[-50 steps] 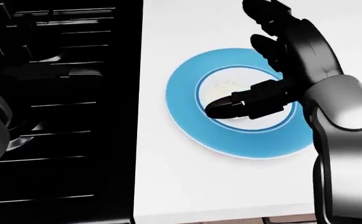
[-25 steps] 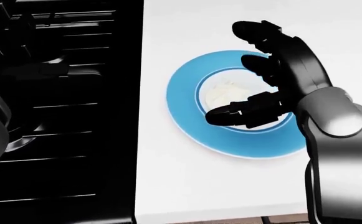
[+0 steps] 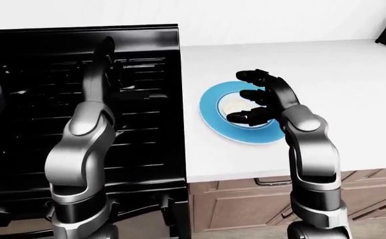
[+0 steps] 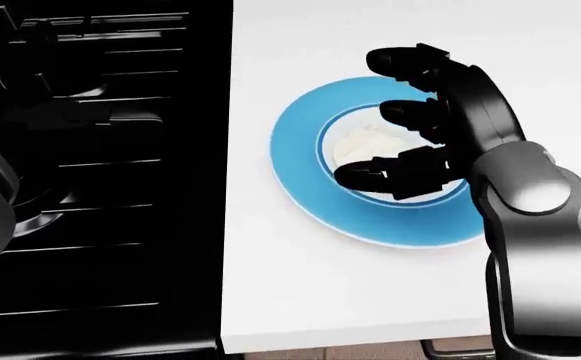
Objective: Pick the dumpling from the plate and place it in the pan.
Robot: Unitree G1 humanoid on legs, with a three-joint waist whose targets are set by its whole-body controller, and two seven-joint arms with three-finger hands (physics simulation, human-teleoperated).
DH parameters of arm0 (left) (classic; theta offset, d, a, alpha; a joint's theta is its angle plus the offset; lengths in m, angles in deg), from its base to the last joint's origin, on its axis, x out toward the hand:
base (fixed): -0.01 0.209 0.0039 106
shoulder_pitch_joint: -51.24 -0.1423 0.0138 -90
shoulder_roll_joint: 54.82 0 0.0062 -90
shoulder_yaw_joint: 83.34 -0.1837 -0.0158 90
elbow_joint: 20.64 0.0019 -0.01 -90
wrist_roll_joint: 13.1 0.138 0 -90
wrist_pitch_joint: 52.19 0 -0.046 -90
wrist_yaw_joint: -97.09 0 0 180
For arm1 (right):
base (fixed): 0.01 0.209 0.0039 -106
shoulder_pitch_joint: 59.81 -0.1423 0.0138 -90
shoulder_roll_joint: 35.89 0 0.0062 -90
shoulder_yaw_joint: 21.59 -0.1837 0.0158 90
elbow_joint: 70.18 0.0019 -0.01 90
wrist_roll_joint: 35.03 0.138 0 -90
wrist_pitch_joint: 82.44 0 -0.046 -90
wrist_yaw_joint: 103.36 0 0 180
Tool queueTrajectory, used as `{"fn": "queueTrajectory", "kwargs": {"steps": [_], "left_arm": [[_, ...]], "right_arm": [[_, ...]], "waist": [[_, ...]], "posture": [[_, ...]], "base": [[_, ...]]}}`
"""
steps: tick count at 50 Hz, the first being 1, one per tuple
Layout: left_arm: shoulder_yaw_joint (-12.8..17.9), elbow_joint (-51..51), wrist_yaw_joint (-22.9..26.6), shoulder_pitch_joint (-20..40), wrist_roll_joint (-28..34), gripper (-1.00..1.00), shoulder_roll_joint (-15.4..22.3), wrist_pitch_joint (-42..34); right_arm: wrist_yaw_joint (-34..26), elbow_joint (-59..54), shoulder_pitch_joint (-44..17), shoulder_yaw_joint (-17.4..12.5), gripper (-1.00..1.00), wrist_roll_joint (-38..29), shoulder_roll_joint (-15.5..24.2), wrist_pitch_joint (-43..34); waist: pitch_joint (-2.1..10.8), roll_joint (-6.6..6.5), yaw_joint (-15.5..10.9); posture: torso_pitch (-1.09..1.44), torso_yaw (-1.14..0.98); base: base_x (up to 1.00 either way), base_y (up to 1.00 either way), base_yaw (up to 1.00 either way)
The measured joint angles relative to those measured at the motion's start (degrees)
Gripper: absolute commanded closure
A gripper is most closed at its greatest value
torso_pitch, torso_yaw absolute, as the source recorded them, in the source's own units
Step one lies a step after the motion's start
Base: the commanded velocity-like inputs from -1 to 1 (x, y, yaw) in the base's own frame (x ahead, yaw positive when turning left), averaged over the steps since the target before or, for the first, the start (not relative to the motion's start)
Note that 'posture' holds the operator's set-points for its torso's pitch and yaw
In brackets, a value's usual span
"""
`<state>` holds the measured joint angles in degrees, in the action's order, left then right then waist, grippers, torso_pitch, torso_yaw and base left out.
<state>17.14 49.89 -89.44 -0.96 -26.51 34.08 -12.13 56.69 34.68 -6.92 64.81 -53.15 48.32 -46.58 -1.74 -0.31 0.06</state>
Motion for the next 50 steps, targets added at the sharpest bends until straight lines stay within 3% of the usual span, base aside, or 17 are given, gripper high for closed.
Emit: {"fn": "queueTrajectory", "kwargs": {"steps": [50], "left_arm": [[0.05, -0.23, 0.01, 0.16, -0.02, -1.0, -0.04, -0.28]], "right_arm": [[4.14, -7.21, 0.98, -0.06, -0.43, 2.21, 0.17, 6.82]], "waist": [[0.21, 0.2, -0.03]], "posture": [[0.0, 0.0]], "base": [[0.0, 0.0, 0.0]]}}
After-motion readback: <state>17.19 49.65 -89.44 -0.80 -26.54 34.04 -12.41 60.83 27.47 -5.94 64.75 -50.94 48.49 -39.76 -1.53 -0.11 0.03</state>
